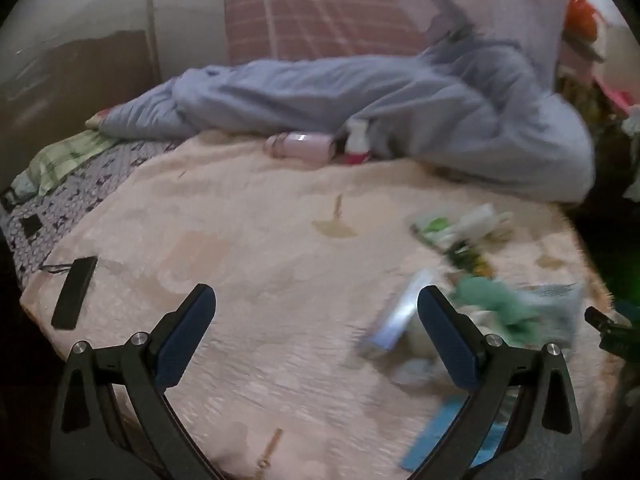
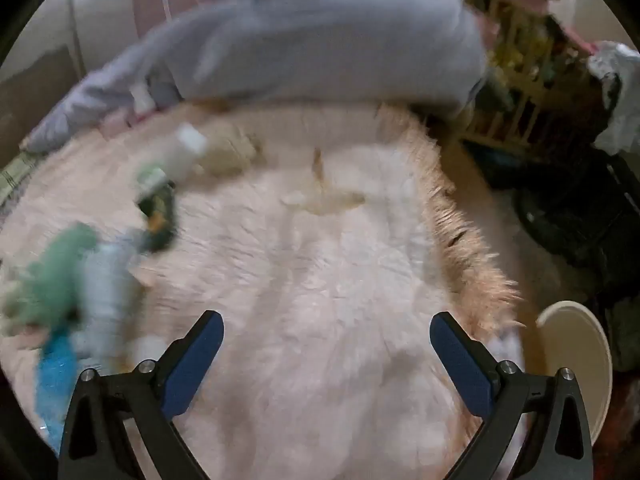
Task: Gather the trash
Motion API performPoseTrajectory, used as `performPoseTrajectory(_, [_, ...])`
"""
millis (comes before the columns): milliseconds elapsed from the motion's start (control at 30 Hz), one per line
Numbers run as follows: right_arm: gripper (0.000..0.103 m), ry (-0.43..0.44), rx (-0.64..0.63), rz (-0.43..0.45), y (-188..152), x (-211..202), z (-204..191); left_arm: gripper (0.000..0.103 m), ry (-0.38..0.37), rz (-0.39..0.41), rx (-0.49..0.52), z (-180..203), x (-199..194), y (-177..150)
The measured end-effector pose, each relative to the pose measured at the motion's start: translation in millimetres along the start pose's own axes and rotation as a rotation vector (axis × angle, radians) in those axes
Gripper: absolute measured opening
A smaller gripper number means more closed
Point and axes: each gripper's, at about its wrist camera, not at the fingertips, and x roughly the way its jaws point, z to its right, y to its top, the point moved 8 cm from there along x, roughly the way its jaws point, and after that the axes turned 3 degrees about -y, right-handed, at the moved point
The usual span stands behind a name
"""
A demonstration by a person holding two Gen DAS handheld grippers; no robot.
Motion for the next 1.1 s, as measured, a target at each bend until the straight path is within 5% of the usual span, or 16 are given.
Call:
performPoseTrajectory(200, [0.103,-0.014,0.02,0.222,17,-100,-14,0.101,-0.058,0.084,0.022,36,-49,8])
performPoseTrajectory(433, [0.103,-0.005,0.034,0.363,17,-172,-35,0.101,-0.08,0.13,0.055,64,-78,5])
performPoseTrajectory(1100, [0.103,-0.004,-0.016,0.485,14,-220,-70,0.101,-0.054,0.182,0.013,57,-92,6])
